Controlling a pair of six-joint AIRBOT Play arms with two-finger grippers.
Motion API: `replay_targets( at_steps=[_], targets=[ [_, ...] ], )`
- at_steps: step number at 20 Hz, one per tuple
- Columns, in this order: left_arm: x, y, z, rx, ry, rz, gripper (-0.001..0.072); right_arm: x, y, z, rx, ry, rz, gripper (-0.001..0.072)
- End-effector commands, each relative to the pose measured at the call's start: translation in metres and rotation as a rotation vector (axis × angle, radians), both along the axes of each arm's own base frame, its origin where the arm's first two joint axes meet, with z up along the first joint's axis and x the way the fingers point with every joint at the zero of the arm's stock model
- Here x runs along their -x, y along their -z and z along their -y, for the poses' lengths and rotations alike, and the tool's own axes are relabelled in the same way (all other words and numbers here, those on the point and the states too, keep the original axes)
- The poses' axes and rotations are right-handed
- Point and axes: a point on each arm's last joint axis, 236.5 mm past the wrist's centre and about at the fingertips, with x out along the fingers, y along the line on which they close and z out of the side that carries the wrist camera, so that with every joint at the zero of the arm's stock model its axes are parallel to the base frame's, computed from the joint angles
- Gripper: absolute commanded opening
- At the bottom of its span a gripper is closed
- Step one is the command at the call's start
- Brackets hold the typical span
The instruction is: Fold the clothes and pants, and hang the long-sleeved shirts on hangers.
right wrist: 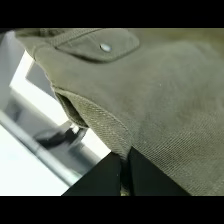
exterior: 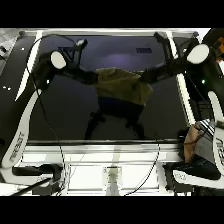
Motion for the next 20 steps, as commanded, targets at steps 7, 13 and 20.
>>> replay_targets(
  at_steps=[7, 13, 20],
  targets=[
    [0.141, 0.046, -0.009, -0.059, 0.041, -0.185, 0.0014, 0.139, 0.053, 0.014, 0.016, 0.041, -0.346, 0.0015],
    [0.197, 0.044, 0.006, -0.038, 0.048, -0.236, 0.0015, 0.207, 0.06, 0.022, 0.038, 0.03, -0.511, 0.0015],
    [0.195, 0.027, 0.011, -0.004, 0.037, -0.17, 0.0015, 0.198, 0.058, 0.022, 0.037, 0.055, -0.472, 0.0016]
  ],
)
